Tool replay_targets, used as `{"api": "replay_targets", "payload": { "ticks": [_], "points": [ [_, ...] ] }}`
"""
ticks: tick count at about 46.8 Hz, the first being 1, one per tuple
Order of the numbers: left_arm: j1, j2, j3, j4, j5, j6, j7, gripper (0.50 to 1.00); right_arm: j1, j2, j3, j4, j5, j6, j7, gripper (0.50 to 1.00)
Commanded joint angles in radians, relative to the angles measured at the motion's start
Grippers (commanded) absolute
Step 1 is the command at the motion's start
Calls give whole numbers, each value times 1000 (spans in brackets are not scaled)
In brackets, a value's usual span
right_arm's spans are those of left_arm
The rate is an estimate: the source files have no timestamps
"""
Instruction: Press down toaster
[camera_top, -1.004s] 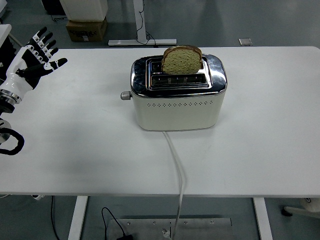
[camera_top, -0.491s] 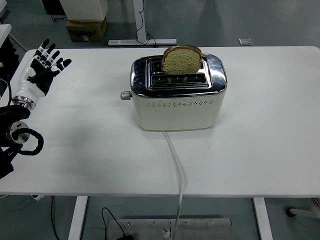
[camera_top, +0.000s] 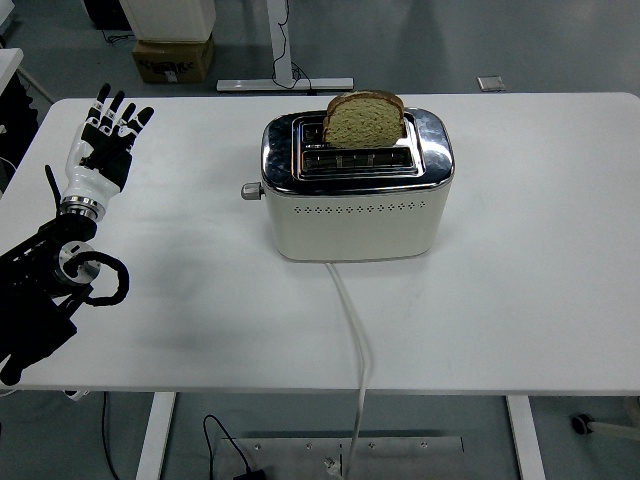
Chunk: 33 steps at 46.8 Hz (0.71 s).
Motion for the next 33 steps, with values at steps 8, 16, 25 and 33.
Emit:
{"api": "replay_targets", "payload": {
  "ticks": [8, 16, 25, 33],
  "points": [
    [0, -17, -11, 23, 0, -1, 2, 1000, 0, 0, 0, 0, 0, 0, 0, 998],
    [0, -21, -11, 23, 0, -3, 2, 1000, 0, 0, 0, 0, -3, 0, 0, 998],
    [0, -43, -13, 23, 0, -3, 2, 1000, 1, 0, -1, 2, 0, 2, 0, 998],
    [0, -56, -14, 23, -1, -1, 0, 1000, 3, 0, 0, 0, 0, 2, 0, 998]
  ]
}}
